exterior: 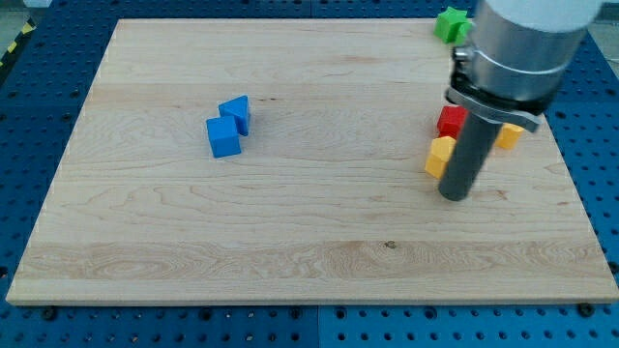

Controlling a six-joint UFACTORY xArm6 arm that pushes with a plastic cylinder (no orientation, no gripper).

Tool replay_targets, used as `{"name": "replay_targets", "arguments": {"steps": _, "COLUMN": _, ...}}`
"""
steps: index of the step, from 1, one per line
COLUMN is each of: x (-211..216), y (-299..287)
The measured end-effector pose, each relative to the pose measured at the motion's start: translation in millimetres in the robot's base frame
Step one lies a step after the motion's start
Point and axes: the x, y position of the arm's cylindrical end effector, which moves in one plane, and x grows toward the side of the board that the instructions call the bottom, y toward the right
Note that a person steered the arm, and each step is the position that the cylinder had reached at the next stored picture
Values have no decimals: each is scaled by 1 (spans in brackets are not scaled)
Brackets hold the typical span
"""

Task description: Slightly push the yellow hexagon to the bottom left of the red star

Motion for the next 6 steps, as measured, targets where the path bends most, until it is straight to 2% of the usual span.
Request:
{"name": "replay_targets", "arguments": {"steps": 1, "x": 13, "y": 50}}
{"name": "replay_targets", "arguments": {"steps": 2, "x": -20, "y": 64}}
{"name": "replay_targets", "arguments": {"steps": 4, "x": -37, "y": 50}}
{"name": "replay_targets", "arguments": {"steps": 6, "x": -43, "y": -4}}
